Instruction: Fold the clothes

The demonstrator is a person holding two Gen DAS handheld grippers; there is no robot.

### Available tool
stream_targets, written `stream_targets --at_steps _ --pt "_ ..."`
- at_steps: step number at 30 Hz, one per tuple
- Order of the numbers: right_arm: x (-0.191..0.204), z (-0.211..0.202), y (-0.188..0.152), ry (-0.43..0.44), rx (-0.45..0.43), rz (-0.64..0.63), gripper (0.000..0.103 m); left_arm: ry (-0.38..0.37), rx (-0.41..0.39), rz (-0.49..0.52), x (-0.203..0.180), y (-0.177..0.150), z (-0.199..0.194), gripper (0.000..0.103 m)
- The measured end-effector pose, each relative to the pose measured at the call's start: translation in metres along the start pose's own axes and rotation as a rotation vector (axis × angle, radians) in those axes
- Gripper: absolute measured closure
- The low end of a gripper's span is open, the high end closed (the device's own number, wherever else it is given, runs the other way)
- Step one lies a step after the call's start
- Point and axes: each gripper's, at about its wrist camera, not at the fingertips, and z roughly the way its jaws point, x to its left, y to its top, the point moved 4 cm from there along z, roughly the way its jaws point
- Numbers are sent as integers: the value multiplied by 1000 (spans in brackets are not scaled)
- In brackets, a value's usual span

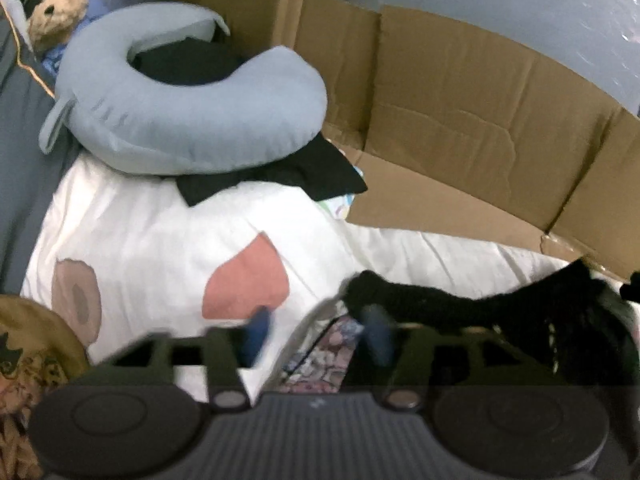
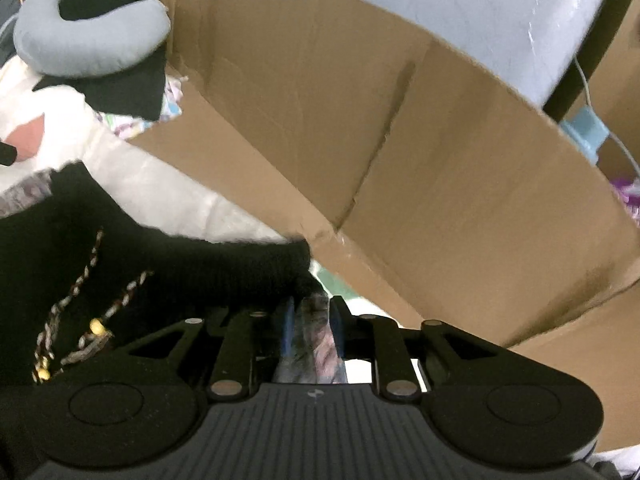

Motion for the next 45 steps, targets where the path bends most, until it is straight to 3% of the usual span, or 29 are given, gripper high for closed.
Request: stream_targets --at_steps 2,10,13,17,29,34,45 --pt "-4 -3 -3 27 -1 21 61 -10 15 15 2 -3 -2 38" --pt "-7 -15 -26 83 23 23 60 -27 38 83 4 -20 -20 38" --pt "-5 -22 -40 92 43 5 60 -47 61 100 0 -37 -29 38" --pt "-7 -38 -59 108 62 -13 60 -145 89 116 -9 -62 -44 38" --pt "-41 -88 -128 141 104 75 59 -197 190 108 -36 -149 -92 39" --pt "-49 -108 -159 144 124 114 59 -264 261 138 -60 -189 -109 47" --pt "-72 -163 -221 163 134 191 55 -358 248 82 -101 -229 -156 47"
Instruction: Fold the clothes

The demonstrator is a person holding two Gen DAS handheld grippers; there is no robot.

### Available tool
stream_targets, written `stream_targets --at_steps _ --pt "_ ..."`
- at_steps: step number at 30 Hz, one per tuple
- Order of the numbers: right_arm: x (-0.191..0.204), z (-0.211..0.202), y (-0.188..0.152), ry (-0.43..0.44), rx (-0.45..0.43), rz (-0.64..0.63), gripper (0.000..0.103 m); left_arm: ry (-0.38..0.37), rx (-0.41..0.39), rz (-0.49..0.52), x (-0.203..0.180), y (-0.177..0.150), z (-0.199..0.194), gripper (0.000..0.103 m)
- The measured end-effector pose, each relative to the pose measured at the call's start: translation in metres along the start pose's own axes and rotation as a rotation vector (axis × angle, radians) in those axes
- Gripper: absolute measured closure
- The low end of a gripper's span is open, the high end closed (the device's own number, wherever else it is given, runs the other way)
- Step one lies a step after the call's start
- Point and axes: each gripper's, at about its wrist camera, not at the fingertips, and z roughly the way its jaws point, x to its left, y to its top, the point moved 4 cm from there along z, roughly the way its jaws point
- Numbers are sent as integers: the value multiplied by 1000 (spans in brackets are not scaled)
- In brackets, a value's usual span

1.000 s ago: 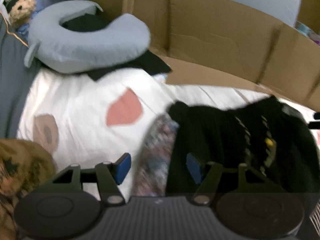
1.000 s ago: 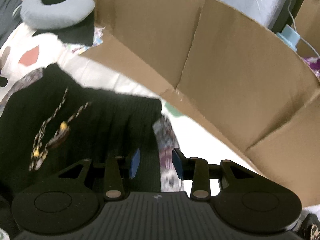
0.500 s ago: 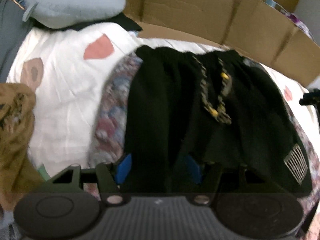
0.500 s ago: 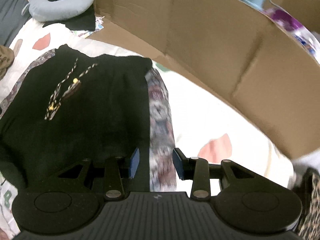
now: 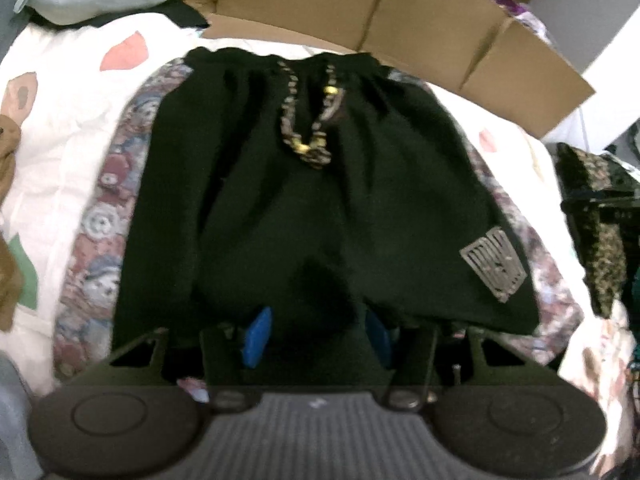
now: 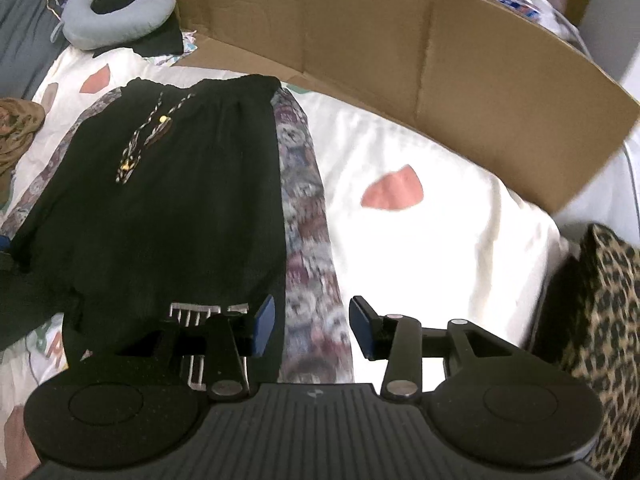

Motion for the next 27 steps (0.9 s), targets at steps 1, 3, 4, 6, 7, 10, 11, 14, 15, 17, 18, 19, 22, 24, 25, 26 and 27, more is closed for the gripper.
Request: stream_targets --at_steps 1,3,4,6,7,10,11,14,15,17,18,19,22,24,25,26,27 --pt "-2 -3 -6 2 1 8 55 -7 1 2 -4 -3 -1 47" --pt "-5 -8 -17 9 2 23 55 -4 22 12 -12 -11 3 47" --pt "-6 -10 -23 14 3 30 55 5 38 16 -16 -15 7 48" --pt "-7 -12 -36 22 11 41 55 8 70 8 -20 -25 14 49" --pt "-8 -13 -42 23 13 46 55 7 83 0 -21 -30 17 49" --pt "-10 -16 -59 30 17 67 55 -2 110 -38 -23 -44 25 52" --pt "-11 -17 -65 33 20 75 55 -2 122 -41 -24 -48 27 53" --pt "-14 -17 -82 36 35 81 55 4 162 -44 -28 -62 37 53" --pt "-15 -16 -88 35 40 81 55 8 178 -50 -27 -66 42 53" --pt "-17 -15 -98 33 51 86 55 15 218 -73 -26 -74 52 53" --pt "-19 -14 -103 34 56 98 55 16 242 -87 -25 -77 57 52" --pt "-21 -13 -107 35 61 110 55 18 266 -100 -24 -81 62 52" --pt "-27 -16 -117 35 68 145 55 21 272 -83 -29 -83 66 42" --pt "-29 -20 -122 38 68 160 55 37 284 -82 -32 -80 66 42" --pt "-30 -22 -124 39 66 164 55 42 285 -81 -34 -78 66 42" --pt "-31 -25 -126 40 64 169 55 47 285 -79 -37 -75 65 42" --pt "-32 -27 -128 42 62 175 55 47 283 -75 -40 -73 64 42"
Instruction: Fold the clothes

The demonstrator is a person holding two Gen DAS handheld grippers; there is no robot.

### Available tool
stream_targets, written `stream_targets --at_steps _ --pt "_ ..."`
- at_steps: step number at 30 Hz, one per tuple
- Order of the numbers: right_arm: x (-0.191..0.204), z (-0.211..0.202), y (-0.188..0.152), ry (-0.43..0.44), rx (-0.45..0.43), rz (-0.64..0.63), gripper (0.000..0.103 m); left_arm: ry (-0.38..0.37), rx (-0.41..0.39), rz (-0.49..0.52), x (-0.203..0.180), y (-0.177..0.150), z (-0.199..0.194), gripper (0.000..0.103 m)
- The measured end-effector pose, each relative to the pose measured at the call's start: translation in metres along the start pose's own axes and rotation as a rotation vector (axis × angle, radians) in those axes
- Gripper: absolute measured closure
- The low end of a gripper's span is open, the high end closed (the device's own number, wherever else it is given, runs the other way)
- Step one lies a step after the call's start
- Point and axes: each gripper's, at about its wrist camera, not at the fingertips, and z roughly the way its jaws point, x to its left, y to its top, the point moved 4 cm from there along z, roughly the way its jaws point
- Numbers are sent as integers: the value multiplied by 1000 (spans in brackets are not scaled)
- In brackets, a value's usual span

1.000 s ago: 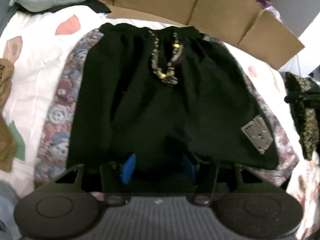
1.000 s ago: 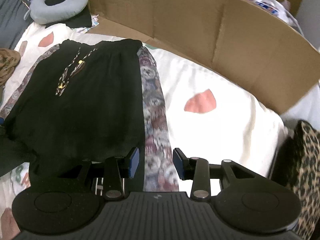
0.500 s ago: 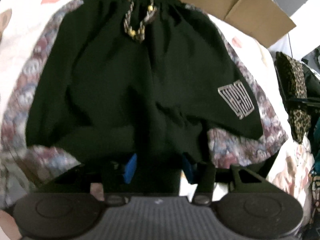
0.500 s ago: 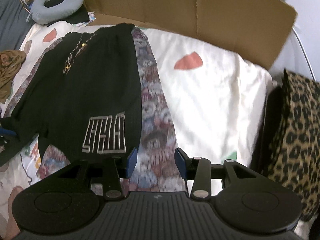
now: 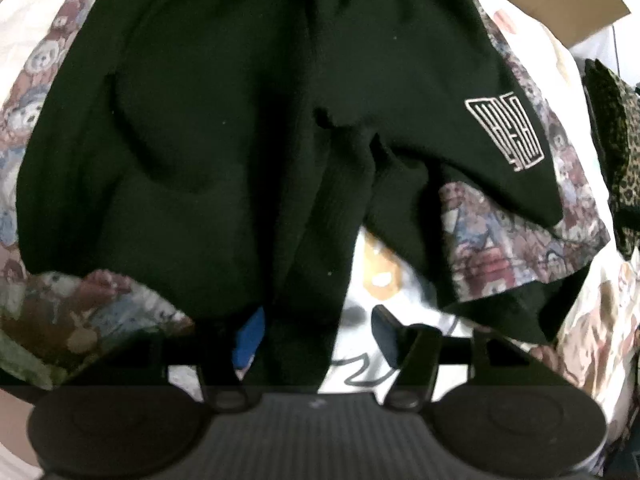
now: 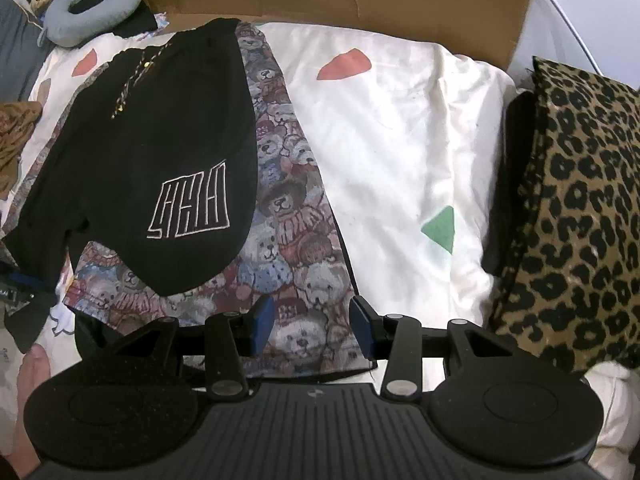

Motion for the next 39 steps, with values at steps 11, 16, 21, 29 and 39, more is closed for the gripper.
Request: stream_targets --at_steps 11,16,21,29,39 --pt "-21 -4 -12 10 -15 49 55 -128 -71 50 -54 -1 -17 48" --pt "-27 4 -24 21 -17 50 55 -174 -79 55 -63 -14 -6 48" --pt "-36 12 -40 22 -20 69 55 -210 -144 42 -63 -23 -3 49" --pt "-55 7 -50 93 -84 166 56 -258 -229 55 -74 -34 2 54" --pt "-67 -1 -53 168 -150 320 57 -291 -247 -16 -73 -41 11 65"
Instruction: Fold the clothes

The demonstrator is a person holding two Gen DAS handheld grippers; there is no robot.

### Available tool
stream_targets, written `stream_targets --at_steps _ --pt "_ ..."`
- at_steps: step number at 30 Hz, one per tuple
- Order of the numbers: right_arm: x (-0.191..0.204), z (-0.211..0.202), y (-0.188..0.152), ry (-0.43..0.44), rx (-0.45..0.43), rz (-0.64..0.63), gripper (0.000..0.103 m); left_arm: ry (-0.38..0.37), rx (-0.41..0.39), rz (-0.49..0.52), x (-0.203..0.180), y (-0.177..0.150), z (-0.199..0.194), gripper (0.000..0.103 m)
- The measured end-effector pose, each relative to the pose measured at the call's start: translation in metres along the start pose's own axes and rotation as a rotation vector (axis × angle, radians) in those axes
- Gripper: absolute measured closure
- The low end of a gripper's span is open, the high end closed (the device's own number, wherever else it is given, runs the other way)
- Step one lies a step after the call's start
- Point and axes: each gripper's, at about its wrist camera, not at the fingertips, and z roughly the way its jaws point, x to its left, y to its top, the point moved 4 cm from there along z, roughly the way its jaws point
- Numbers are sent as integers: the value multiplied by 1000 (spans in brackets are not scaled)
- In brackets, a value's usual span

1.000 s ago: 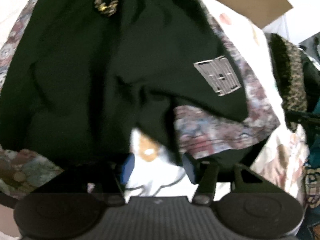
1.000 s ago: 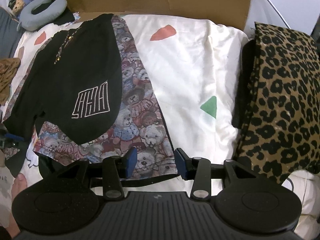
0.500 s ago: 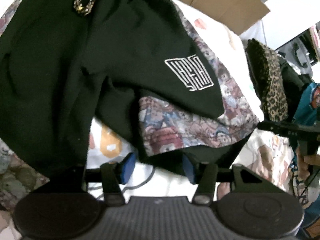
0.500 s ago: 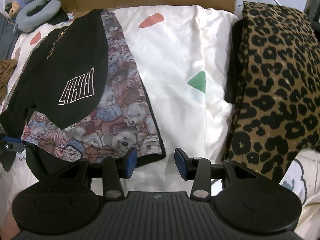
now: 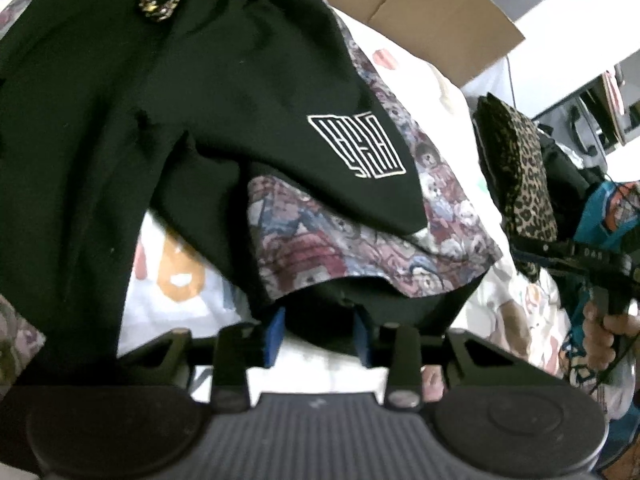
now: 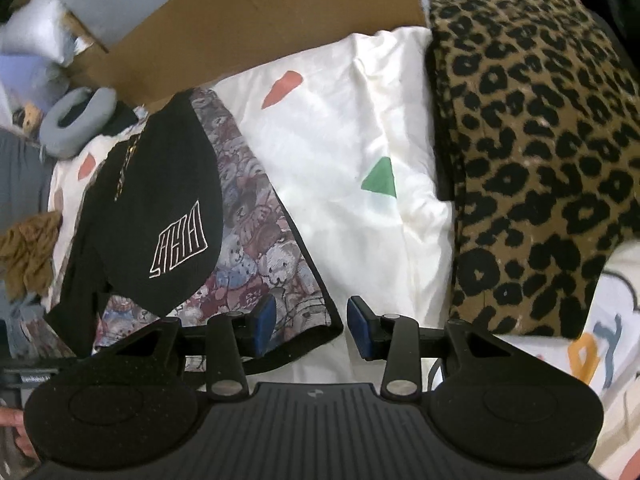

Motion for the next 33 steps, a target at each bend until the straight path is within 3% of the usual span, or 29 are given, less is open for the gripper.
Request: stream_targets --at_steps 7,16,21,22,24,25,27,33 --pt "-3 11 -2 -25 -2 23 57 60 -24 6 6 -3 -13 59" --pt "-1 26 -2 -47 11 25 57 108 -56 24 15 1 -13 58" --pt "-6 33 -2 -56 22 55 64 105 -57 32 19 -1 -3 59" --pt "-5 35 -3 -63 28 54 66 103 -61 35 19 -1 -2 62" --pt "-4 37 -3 -67 34 52 82 84 -51 36 18 -3 -3 90" --pt "-3 38 -2 -68 35 52 84 79 -42 34 19 -4 -4 94" --pt "-2 38 -2 -70 35 53 91 66 -32 27 19 -5 -9 98" --pt "7 28 -1 -81 33 29 96 62 -57 52 13 -6 -49 99"
